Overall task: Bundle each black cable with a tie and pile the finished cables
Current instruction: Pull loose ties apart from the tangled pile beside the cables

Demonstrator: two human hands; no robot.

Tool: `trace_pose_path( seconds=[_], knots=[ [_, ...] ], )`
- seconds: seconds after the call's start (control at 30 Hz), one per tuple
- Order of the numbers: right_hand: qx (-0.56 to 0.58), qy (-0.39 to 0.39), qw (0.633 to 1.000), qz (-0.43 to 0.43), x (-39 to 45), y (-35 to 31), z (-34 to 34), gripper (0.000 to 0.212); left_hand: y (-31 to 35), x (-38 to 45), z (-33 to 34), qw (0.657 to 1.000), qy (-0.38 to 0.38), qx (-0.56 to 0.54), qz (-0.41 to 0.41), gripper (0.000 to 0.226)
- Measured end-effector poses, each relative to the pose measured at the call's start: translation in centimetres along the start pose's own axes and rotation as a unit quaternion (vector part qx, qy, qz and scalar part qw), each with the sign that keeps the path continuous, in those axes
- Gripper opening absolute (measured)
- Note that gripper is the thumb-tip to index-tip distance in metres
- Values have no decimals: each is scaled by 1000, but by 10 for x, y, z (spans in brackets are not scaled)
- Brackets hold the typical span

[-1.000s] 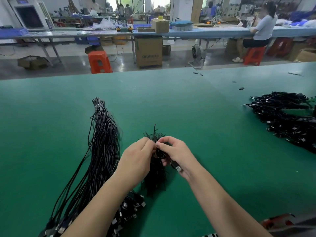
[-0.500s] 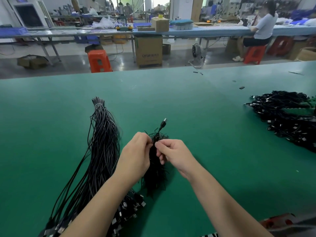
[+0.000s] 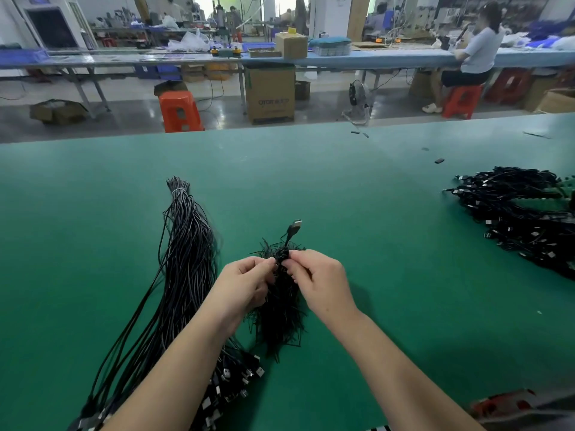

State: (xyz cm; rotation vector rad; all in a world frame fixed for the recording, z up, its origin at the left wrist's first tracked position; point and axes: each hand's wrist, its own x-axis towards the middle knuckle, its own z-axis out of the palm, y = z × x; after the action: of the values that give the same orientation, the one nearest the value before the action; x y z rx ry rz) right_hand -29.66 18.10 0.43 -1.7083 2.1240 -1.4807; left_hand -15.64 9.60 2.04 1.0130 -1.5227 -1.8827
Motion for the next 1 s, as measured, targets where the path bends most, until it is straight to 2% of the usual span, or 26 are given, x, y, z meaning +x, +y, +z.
trace_pose_path(
  seconds=[0.2, 0.37, 0.47, 0.53, 0.57, 0.6, 0.67, 0.77, 0.83, 0.87, 0.93, 1.0],
  knots=[
    [-87, 53, 989, -107, -2, -3, -1, 16, 6, -1, -1, 988, -40, -121, -82, 11],
    [-91, 76, 986, -121, -4, -2, 1, 17, 9, -3, -1, 987, -38, -139, -76, 16],
    [-87, 86, 986, -111, -4, -1, 2, 17, 8, -6, 2, 994, -17, -88, -55, 19],
    [-80, 73, 988, -107, -4, -2, 2, 18, 8, -7, 3, 1000, 14, 13, 2, 20],
    [-72, 53, 992, -95, -3, -3, 1, 17, 9, -7, 2, 993, 35, 100, 50, 19],
    [-62, 25, 995, -72, -2, -3, 0, 17, 9, -9, 1, 971, 56, 206, 109, 16],
    [-20, -59, 998, 9, 4, -3, -4, 22, 9, -12, 0, 885, 81, 387, 246, 10],
    [142, -163, 965, 151, 13, -3, -10, 31, 7, -14, -1, 754, 79, 510, 406, 9],
    [201, -193, 942, 187, 15, -3, -13, 38, 6, -11, -3, 653, 82, 574, 487, 11],
    [218, -206, 934, 196, 15, -4, -15, 42, 5, -10, -5, 616, 79, 592, 513, 12],
    [251, -223, 918, 211, 15, -4, -18, 45, 3, -7, -8, 585, 80, 599, 541, 11],
    [280, -224, 906, 225, 15, -4, -19, 41, -1, -6, -10, 586, 98, 579, 558, 8]
  ],
)
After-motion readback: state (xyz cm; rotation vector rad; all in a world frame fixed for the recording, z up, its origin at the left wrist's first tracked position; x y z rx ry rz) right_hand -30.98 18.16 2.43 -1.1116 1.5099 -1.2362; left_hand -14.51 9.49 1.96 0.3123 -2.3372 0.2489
